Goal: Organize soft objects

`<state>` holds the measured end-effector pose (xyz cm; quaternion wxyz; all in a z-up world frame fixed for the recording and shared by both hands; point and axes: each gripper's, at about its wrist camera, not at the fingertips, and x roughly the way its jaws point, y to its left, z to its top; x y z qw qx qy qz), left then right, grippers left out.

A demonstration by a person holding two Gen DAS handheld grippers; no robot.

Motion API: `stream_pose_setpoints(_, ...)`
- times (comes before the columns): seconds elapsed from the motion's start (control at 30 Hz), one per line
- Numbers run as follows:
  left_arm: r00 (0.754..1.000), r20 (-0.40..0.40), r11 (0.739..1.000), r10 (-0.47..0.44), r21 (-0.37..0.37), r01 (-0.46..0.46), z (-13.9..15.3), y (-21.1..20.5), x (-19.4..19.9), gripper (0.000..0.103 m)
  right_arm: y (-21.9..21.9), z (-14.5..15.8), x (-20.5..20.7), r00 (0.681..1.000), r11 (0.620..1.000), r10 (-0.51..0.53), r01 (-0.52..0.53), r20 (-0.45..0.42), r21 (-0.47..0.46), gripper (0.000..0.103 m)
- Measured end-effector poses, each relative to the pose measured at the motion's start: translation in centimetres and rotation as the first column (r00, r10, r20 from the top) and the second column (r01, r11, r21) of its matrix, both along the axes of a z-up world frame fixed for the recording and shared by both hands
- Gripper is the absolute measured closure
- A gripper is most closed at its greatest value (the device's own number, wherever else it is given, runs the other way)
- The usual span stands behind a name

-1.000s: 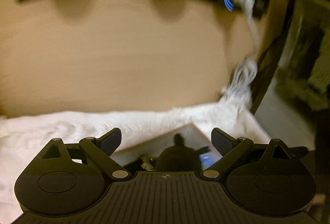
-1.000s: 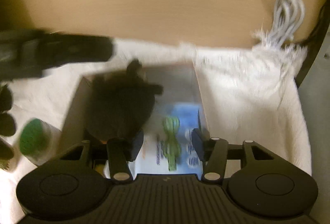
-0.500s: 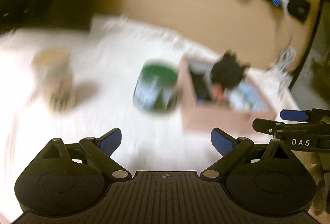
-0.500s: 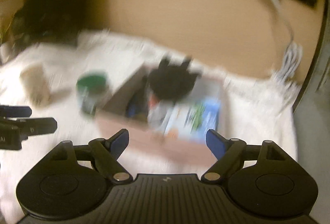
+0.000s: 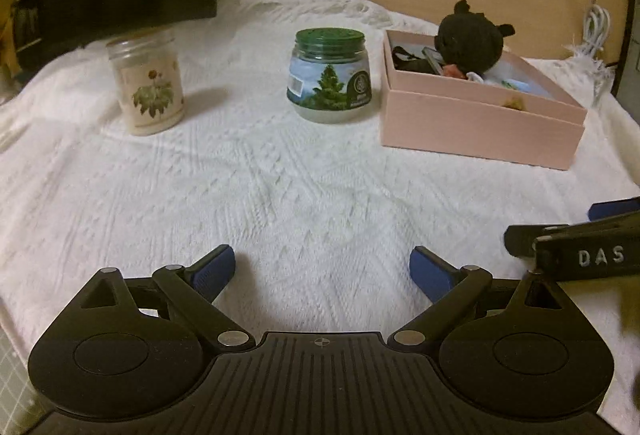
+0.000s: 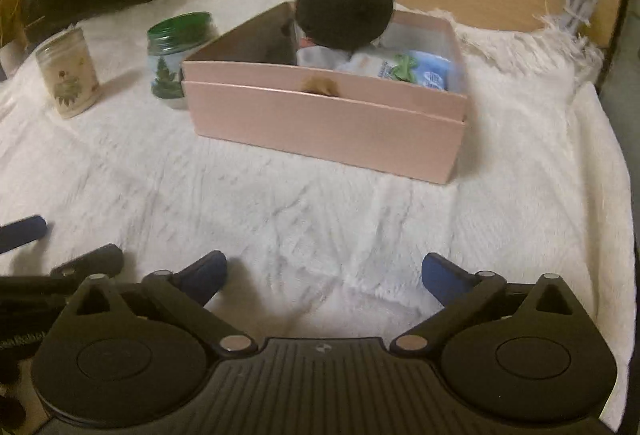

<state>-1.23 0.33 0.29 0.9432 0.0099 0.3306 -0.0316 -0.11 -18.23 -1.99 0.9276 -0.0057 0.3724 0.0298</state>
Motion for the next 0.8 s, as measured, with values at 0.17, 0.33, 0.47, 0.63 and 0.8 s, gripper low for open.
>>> stream_pose_setpoints(0.17, 1.0, 0.009, 1.0, 0.004, -0.012, -0.004, 0.0, 0.3, -0.2, 0.005, -0.4, -0.3, -1.0, 0.997, 0.999, 0.033, -0.033, 0.066, -0.003, 0.0)
stream_pose_setpoints(0.33, 0.999, 0.036, 1.0, 0.011, -0.022, -0.01, -0.2, 0.4, -0.7, 0.006, -0.6, -0.7, -1.9, 0.992, 0.999, 0.037, -0.038, 0.119, 0.002, 0.0)
stream_pose_setpoints(0.47, 0.998, 0.057, 0.999, 0.027, -0.023, -0.026, -0.3, 0.3, -1.2, 0.007, -0.6, -0.6, -1.8, 0.992, 0.999, 0.038, -0.038, 0.119, 0.002, 0.0)
stream_pose_setpoints(0.63, 0.998, 0.062, 1.0, 0.027, -0.007, -0.027, -0.3, 0.2, -1.3, 0.008, -0.6, -0.7, -1.8, 0.992, 0.999, 0.038, -0.038, 0.119, 0.002, 0.0)
stream_pose_setpoints(0.8, 0.999, 0.05, 1.0, 0.006, 0.004, -0.006, -0.2, 0.3, -1.1, 0.008, -0.6, -0.7, -1.8, 0.992, 0.999, 0.038, -0.038, 0.119, 0.002, 0.0)
